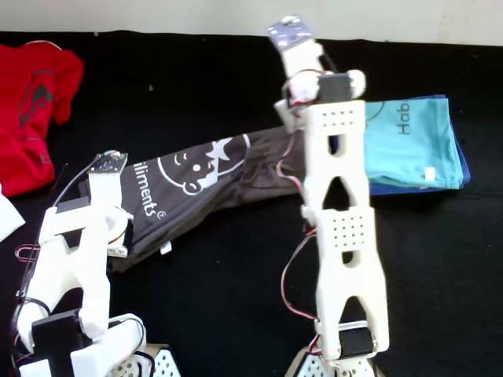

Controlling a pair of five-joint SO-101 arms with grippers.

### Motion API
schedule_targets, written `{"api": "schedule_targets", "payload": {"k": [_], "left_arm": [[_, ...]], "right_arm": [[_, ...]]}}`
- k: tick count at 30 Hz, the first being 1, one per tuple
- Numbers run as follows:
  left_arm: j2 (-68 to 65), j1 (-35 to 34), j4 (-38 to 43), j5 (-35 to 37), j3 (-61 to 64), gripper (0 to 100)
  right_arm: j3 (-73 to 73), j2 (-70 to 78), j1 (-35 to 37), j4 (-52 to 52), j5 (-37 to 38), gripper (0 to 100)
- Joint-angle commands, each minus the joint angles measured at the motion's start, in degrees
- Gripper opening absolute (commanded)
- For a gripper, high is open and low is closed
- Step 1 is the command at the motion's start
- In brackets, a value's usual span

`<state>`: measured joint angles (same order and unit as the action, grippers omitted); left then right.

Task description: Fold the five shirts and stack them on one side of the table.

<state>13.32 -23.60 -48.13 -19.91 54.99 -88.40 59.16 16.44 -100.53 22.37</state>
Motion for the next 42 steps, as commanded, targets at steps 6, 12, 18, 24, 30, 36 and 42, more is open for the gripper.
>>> {"api": "schedule_targets", "payload": {"k": [6, 12, 18, 24, 30, 36, 42], "left_arm": [[-0.4, -0.75, 1.41, 0.35, 0.13, 1], [-0.4, -0.75, 1.41, 0.35, 0.04, 1], [-0.4, -0.75, 1.41, 0.35, 0.04, 1], [0.4, -0.75, 0.18, 0.44, -1.98, 1], [9.36, -0.75, -14.77, 7.38, -13.14, 1], [15.25, -5.32, -18.02, 13.01, -19.03, 5], [1.98, -11.65, -13.36, 13.01, -20.26, 19]], "right_arm": [[12.0, -0.22, 7.25, -0.57, -6.68, 0.6], [15.96, -0.04, 9.45, 4.62, -6.68, 0.6], [23.16, -0.04, 9.54, 12.7, -6.68, 0.6], [13.05, -3.91, 6.9, 3.91, -6.68, 0.6], [5.76, -4.35, 2.68, -0.57, -6.68, 0.6], [5.85, -4.88, -0.57, -0.75, -6.68, 0.6], [10.42, -12.18, -3.21, -0.75, -6.68, 0.6]]}}
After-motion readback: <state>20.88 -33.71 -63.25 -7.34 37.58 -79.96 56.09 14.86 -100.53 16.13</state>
